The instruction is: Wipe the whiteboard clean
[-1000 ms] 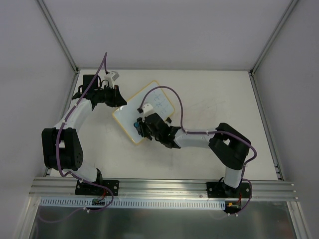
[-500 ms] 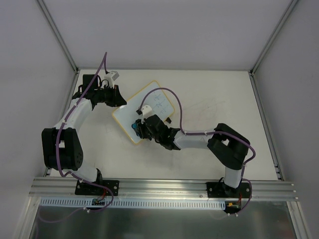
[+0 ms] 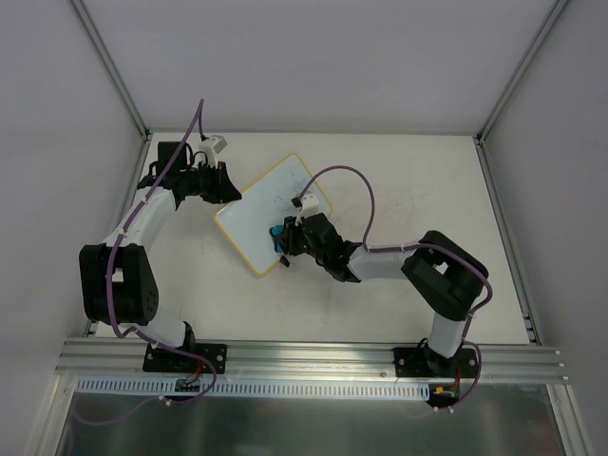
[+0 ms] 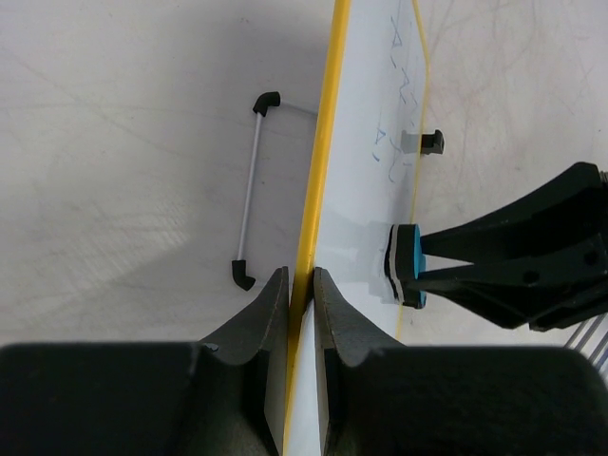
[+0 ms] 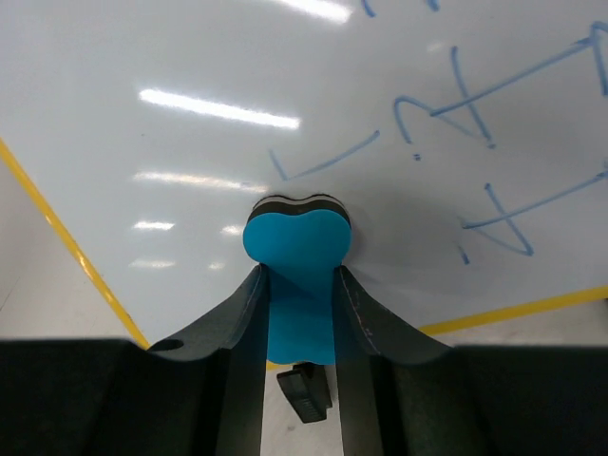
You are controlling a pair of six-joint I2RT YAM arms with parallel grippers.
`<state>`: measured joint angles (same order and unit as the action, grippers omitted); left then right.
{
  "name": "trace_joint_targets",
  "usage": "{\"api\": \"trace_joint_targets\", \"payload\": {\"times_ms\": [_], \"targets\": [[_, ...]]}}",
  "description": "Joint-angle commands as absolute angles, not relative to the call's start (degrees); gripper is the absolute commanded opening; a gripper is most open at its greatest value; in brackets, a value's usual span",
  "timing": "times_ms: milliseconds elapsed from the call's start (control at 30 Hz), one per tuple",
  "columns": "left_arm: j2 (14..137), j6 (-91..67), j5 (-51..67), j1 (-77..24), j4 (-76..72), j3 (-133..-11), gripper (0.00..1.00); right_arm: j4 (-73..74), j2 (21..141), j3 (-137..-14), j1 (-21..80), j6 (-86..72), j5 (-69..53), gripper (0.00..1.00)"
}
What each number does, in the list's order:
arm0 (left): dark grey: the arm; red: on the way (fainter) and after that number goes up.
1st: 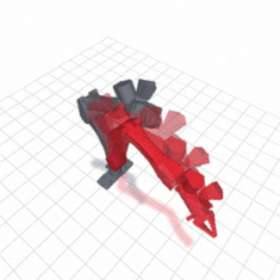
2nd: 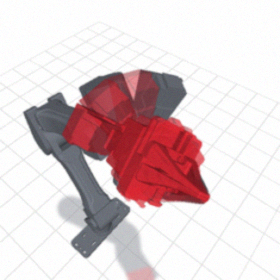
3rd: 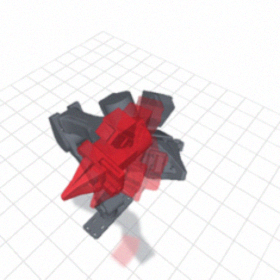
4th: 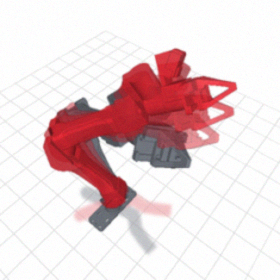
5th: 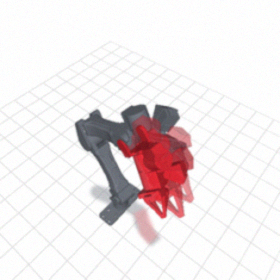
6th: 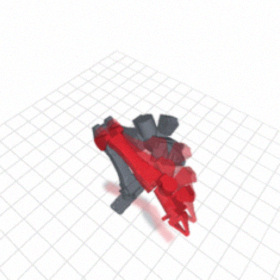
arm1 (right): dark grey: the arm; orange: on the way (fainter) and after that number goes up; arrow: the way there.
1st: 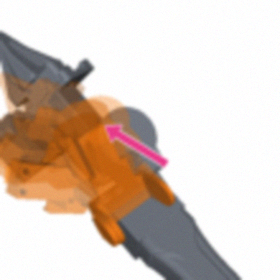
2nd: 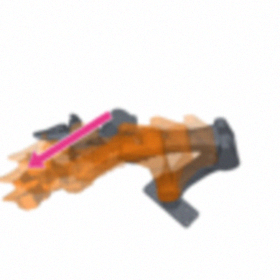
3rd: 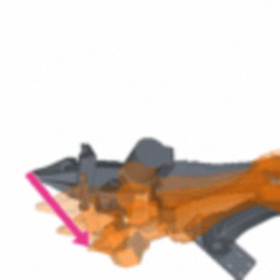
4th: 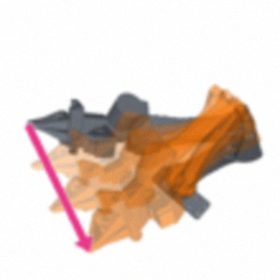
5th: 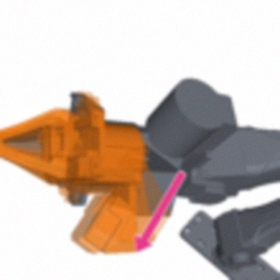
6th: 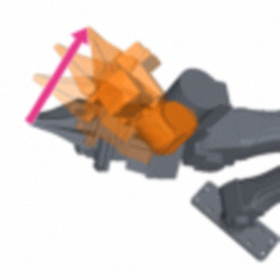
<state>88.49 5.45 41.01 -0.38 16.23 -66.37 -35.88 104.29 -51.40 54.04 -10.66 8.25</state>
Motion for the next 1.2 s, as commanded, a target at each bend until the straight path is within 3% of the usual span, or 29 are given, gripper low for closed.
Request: {"api": "trace_joint_targets", "payload": {"times_ms": [0,433,933,1167], "targets": [[86.92,5.71,40.34,-0.79,20.39,-67.06,0.00,-31.03,106.00,-49.22,50.45,-11.07,14.23,0.00],[86.40,6.42,40.43,-0.79,21.18,-66.80,0.00,-27.78,103.54,-52.02,48.95,-4.07,15.73,0.00],[86.22,6.77,40.17,-1.32,21.71,-66.62,0.00,-17.40,111.79,-74.87,60.38,5.80,7.82,0.00],[85.69,6.94,39.99,-1.32,22.24,-66.53,0.00,-16.61,111.19,-72.88,56.96,1.59,14.50,0.00]]}}
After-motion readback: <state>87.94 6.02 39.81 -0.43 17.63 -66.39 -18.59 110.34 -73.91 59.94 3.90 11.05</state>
